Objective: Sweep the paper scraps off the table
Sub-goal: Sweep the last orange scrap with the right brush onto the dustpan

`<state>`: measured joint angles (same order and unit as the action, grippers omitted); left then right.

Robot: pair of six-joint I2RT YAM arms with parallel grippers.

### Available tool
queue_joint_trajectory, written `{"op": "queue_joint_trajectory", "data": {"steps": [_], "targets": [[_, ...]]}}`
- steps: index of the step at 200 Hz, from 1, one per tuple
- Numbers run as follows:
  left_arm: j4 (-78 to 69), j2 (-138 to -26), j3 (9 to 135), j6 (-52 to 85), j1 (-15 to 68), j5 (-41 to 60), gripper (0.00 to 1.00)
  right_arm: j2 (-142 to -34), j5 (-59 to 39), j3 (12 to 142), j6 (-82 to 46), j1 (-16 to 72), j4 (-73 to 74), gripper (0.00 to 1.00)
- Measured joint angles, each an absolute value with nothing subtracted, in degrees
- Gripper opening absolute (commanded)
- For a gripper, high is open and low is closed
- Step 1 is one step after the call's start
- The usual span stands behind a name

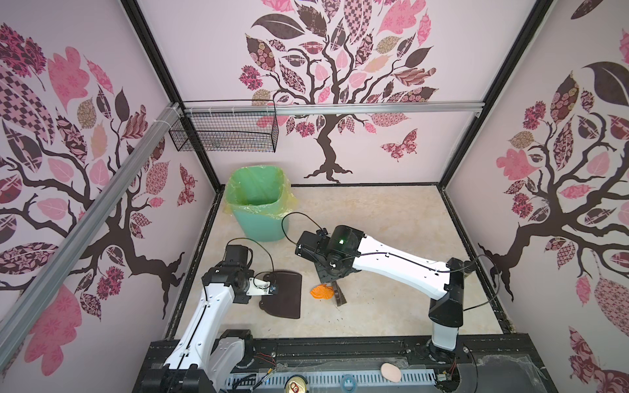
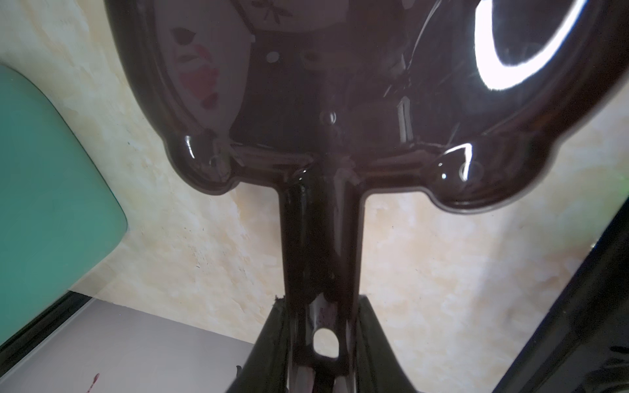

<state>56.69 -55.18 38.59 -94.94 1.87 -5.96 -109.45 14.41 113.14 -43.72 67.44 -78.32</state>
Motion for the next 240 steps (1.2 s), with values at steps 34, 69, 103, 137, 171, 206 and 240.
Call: {"op": "queue_joint_trajectory", "data": {"steps": [34, 69, 103, 137, 171, 206, 240], "targets": [[56.71, -55.29, 38.59, -93.78, 2.04, -5.93, 0.0, -113.84, 12.1, 119.85, -44.23, 69.82, -75.92, 0.0], [56.75, -55.72, 38.59, -92.75, 2.04, -5.96, 0.0, -117.84, 9.78, 126.06, -44.6, 71.31, -74.37, 0.0], [56.95, -55.99, 38.59, -91.98, 2.02, -5.96, 0.0, -118.61, 9.08, 128.68, -44.62, 71.57, -75.05, 0.0], [57.14, -57.19, 38.65, -90.39, 2.04, -4.62, 0.0, -118.52, 8.97, 129.32, -44.75, 71.81, -75.42, 0.0], [58.76, -59.83, 41.15, -87.35, 1.85, -1.58, 0.0, -118.34, 10.76, 129.73, -45.28, 71.99, -77.65, 0.0], [60.14, -61.58, 45.8, -83.59, 0.91, 3.2, 0.0, -114.61, 14.41, 127.28, -46.68, 71.99, -80.4, 0.0], [60.53, -61.25, 46.48, -80.97, -0.1, 7.79, 0.0, -103.44, 19.11, 119.02, -49.15, 71.75, -81.89, 0.0]]}}
